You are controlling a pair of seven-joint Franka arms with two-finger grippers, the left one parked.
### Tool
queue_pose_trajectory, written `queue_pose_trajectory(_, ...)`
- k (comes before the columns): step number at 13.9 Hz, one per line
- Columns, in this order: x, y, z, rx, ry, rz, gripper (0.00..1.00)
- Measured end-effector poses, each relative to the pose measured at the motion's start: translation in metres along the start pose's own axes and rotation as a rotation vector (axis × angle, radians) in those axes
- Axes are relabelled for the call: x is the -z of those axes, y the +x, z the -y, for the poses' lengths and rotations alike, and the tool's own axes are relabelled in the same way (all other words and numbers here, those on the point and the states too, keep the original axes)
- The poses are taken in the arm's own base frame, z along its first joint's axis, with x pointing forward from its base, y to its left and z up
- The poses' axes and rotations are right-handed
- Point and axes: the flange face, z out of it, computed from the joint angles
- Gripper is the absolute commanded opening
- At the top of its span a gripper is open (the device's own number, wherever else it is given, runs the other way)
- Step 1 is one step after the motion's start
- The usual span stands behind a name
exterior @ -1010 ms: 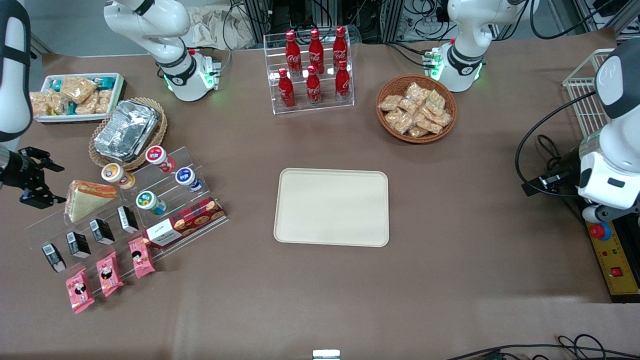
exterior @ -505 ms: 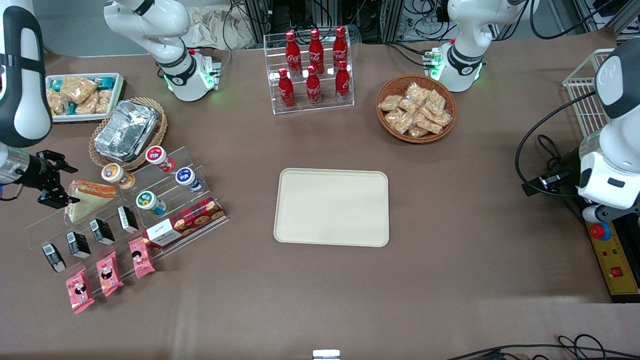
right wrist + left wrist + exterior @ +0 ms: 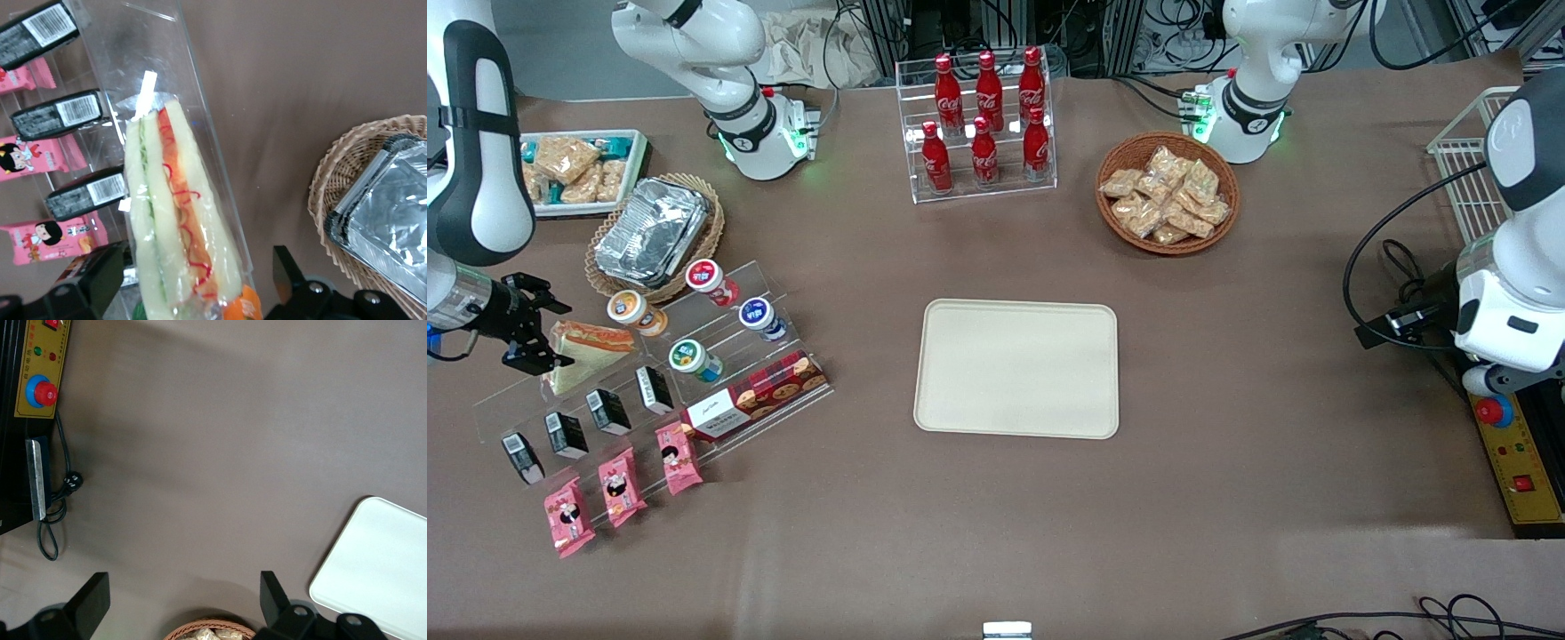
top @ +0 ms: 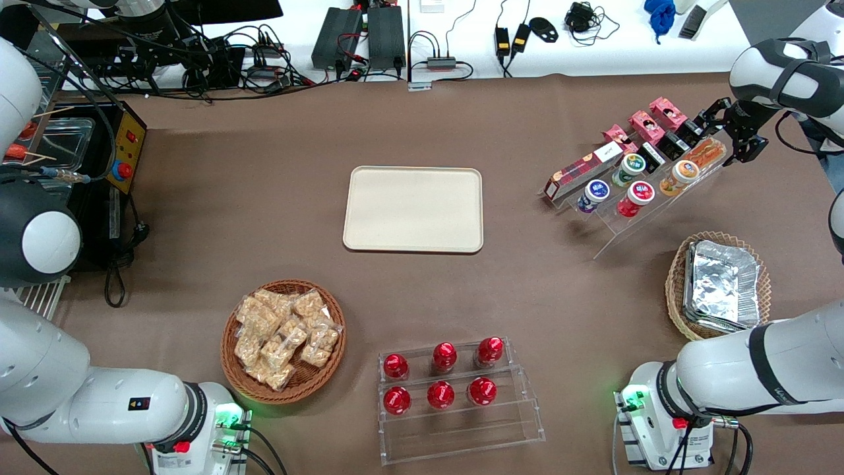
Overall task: Place sandwich on tray
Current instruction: 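Lower the right gripper and close it on the wrapped sandwich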
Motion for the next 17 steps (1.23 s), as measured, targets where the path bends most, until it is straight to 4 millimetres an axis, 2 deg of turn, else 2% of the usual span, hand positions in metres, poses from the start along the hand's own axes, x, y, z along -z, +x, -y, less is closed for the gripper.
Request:
queue_pose_trajectory(4, -0.011, 0.004, 0.004, -0.002, 0.005, -0.013, 0.97)
queue_pose_trajectory(5, -0.012, 0.005, 0.005, -0.002, 0.01, -0.018, 0.93)
queue_pose_trajectory(8, -0.015, 0.007, 0.007, 0.012, 0.006, -0.044, 0.6)
queue_pose_trajectory(9, -0.016, 0.008, 0.007, 0.014, 0.008, -0.049, 0.53)
queue_pose_trajectory(10, -0.016, 0.008, 0.008, 0.015, 0.012, -0.053, 0.48)
queue_pose_trajectory(12, -0.016, 0.01, 0.008, 0.012, 0.018, -0.058, 0.46)
queue_pose_trajectory(14, -0.016, 0.015, 0.005, 0.003, 0.021, -0.06, 0.34)
queue_pose_trajectory(16, -0.015, 0.018, 0.004, -0.003, 0.024, -0.062, 0.13)
queue_pose_trajectory(17, -0.015, 0.018, 0.004, -0.003, 0.026, -0.063, 0.13)
